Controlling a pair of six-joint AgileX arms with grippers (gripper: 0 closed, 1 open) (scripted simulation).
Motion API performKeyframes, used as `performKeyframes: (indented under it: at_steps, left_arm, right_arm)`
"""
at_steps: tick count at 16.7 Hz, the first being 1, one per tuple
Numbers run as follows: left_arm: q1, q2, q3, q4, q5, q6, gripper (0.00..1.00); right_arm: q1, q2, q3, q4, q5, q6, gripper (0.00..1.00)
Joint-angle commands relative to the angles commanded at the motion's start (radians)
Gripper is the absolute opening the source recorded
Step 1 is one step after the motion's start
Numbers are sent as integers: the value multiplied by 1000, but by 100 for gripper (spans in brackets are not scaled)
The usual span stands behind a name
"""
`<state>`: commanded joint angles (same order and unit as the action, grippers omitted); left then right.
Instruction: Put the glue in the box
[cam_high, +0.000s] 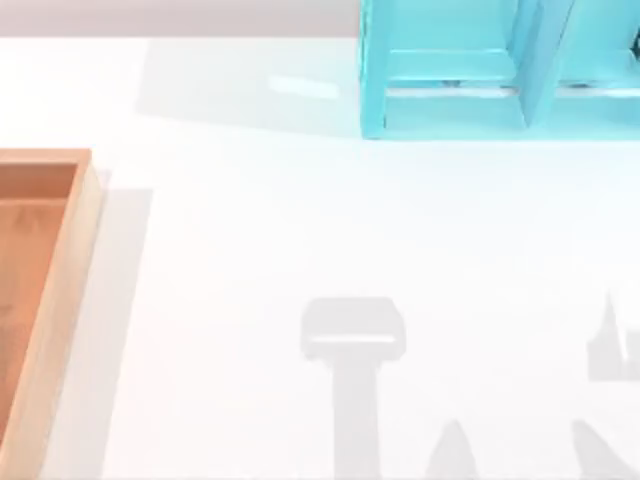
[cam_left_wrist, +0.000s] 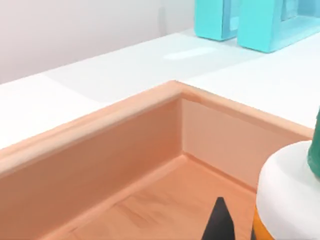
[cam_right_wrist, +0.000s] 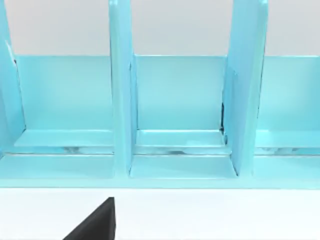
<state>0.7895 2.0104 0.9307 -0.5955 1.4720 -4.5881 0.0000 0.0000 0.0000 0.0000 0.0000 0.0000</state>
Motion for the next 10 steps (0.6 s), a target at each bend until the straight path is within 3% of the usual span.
performKeyframes:
  at_steps: [8,10]
  left_arm:
    - [-20,9,-11,16,31,-8,0]
    - [-20,9,-11,16,31,-8,15]
  right_arm:
    - [0,0,0,0,0,0,100]
    - [0,0,0,0,0,0,100]
